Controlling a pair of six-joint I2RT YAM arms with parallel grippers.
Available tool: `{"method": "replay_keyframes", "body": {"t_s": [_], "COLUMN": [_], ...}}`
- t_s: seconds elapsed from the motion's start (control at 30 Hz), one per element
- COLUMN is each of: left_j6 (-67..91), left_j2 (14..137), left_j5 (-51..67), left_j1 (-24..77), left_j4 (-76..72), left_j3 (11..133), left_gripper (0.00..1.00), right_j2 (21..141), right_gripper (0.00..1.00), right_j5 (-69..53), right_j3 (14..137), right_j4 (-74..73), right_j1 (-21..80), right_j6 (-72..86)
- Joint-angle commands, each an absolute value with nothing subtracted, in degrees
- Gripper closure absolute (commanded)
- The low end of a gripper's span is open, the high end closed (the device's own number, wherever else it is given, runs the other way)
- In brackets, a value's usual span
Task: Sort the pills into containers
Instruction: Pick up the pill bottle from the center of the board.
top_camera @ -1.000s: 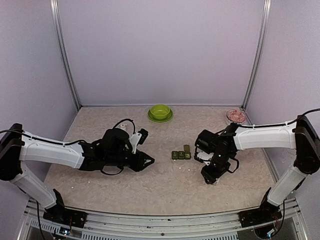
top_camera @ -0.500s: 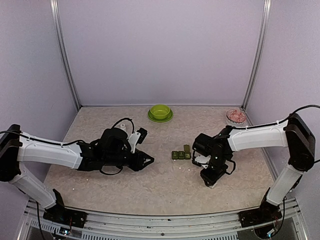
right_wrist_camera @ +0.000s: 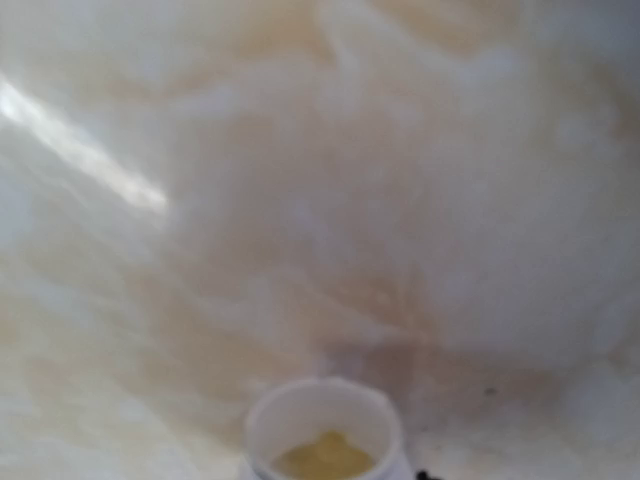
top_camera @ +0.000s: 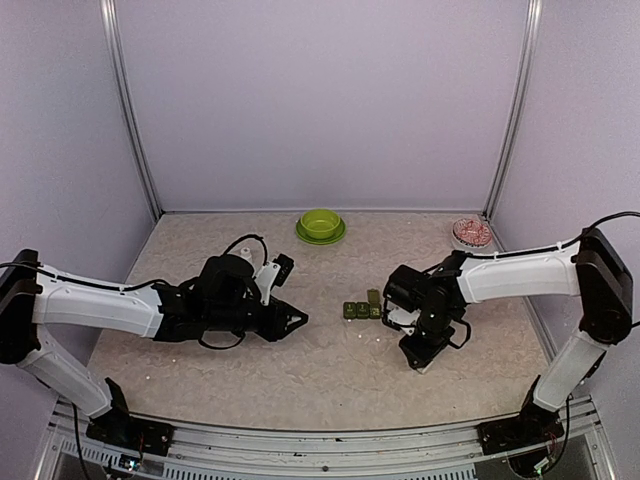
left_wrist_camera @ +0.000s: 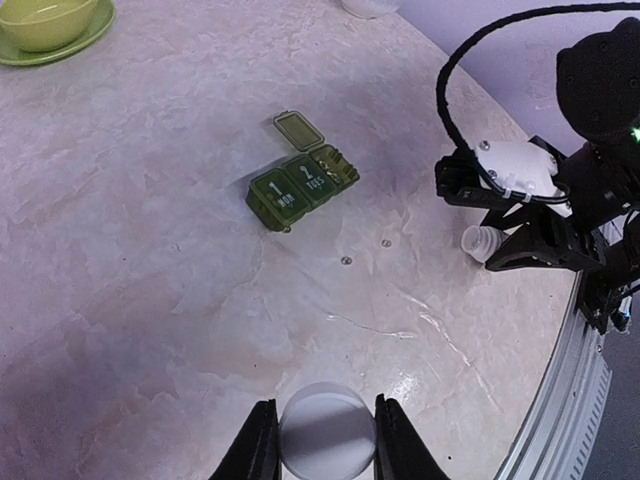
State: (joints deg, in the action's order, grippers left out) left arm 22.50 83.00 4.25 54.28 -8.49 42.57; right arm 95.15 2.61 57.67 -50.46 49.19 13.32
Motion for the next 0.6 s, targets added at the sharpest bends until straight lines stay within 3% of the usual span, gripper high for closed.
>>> {"method": "replay_keyframes", "body": {"t_s": [0.0,0.23,0.57], "left_j6": [22.7,22.9,24.3], "left_j2": [81.7,81.5,80.4], "left_j5": [4.9,4.8,7.6], "left_j1": [53.8,53.8,53.8], "left_j4": [-8.8,-8.3,-8.2], "left_j3": [44.0,45.3,47.5], "left_gripper": [0.81,0.8,0.8], "right_j2": [90.0,83.9,72.5], "right_gripper": [0.71,0.69,0.69], "right_j5": [6.5,11.8,15.5], "right_j3": [60.6,57.9,43.6], "right_j4": [-46.4,-35.2,-6.7], "right_j1": [51.1,53.8,60.9], "right_j6": [12.6,9.4,0.4]}}
